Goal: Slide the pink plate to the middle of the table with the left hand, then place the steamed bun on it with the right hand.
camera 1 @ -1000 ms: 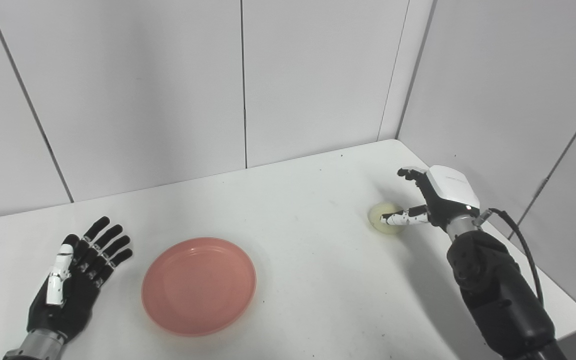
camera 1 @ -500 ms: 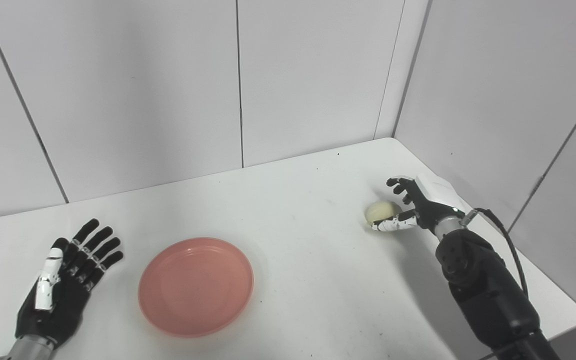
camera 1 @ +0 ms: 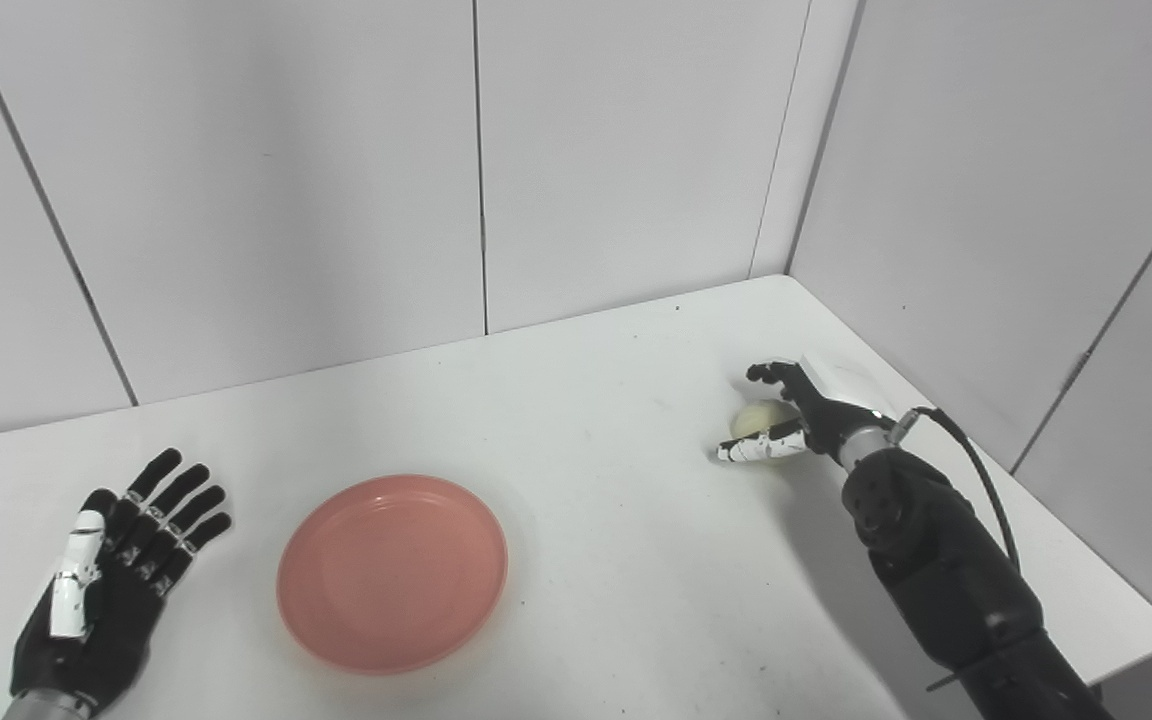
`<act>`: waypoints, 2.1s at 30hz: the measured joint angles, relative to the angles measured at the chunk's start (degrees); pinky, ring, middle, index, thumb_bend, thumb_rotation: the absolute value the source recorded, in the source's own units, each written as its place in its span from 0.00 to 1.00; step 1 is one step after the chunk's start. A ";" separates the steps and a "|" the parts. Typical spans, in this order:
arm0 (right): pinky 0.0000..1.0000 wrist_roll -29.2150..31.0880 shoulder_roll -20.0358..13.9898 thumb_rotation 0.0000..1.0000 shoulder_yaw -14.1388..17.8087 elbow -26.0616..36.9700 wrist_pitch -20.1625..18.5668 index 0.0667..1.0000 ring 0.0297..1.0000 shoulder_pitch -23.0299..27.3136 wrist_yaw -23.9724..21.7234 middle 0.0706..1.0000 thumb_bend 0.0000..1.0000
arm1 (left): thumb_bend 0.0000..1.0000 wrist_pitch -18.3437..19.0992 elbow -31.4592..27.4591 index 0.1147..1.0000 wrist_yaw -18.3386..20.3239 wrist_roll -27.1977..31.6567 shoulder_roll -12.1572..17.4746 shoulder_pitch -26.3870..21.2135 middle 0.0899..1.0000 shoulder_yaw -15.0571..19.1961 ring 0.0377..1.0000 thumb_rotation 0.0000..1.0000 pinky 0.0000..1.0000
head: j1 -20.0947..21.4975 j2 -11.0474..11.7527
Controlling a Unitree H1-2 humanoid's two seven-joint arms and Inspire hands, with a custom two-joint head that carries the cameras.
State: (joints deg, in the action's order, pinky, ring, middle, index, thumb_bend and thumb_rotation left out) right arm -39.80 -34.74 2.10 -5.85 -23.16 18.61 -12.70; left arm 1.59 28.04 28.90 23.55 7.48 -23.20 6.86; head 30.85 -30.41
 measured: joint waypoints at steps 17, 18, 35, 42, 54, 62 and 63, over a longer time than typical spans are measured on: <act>0.65 0.10 -5.48 0.43 -2.46 -1.57 -1.08 0.75 0.76 0.03 -2.04 0.79 0.93 | 0.47 1.50 -3.91 0.84 -0.59 0.37 0.43 2.62 0.85 0.36 0.84 0.91 0.85 | 0.26 -1.58; 0.63 0.11 -6.25 0.42 -2.57 -1.57 -1.35 0.75 0.74 0.04 -2.83 0.77 0.92 | 0.47 1.62 -4.25 0.85 -0.73 0.43 0.43 2.77 0.85 0.36 0.85 0.91 0.85 | 0.26 -1.58; 0.36 3.95 -6.92 0.30 -2.27 -4.02 -2.73 0.72 0.42 0.79 -4.12 0.49 0.90 | 0.45 2.18 -5.60 0.85 -1.23 1.85 1.05 3.93 0.85 0.13 0.85 0.93 0.85 | 0.62 -2.46; 0.55 4.77 -6.91 0.28 -4.11 -5.55 -2.64 0.72 0.61 2.57 -3.86 0.65 0.88 | 0.45 2.26 -5.61 0.84 -1.19 2.43 1.48 4.00 0.85 -0.03 0.84 0.93 0.84 | 0.62 -2.46; 0.38 6.95 -5.37 0.00 -4.08 -9.49 2.82 0.47 0.44 3.75 4.14 0.42 0.53 | 0.45 2.26 -5.75 0.84 -1.19 2.51 1.61 4.13 0.85 -0.10 0.84 0.92 0.84 | 0.35 -2.64; 0.35 7.53 -5.39 0.00 -4.10 -9.51 2.78 0.49 0.41 3.75 4.15 0.40 0.52 | 0.46 2.26 -5.82 0.84 -1.21 2.50 1.65 4.20 0.85 -0.15 0.84 0.91 0.84 | -0.09 -2.46; 0.35 7.58 -5.39 0.00 -4.09 -9.48 2.74 0.49 0.41 3.75 4.15 0.39 0.52 | 0.46 2.26 -5.82 0.84 -1.21 2.50 1.65 4.20 0.85 -0.15 0.84 0.91 0.84 | -0.09 -2.46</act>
State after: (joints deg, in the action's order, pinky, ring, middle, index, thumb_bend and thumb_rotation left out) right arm -32.21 -40.13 -1.98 -15.33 -20.42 22.36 -8.56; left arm 3.85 22.22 27.69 26.05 9.13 -19.00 6.71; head 30.76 -32.87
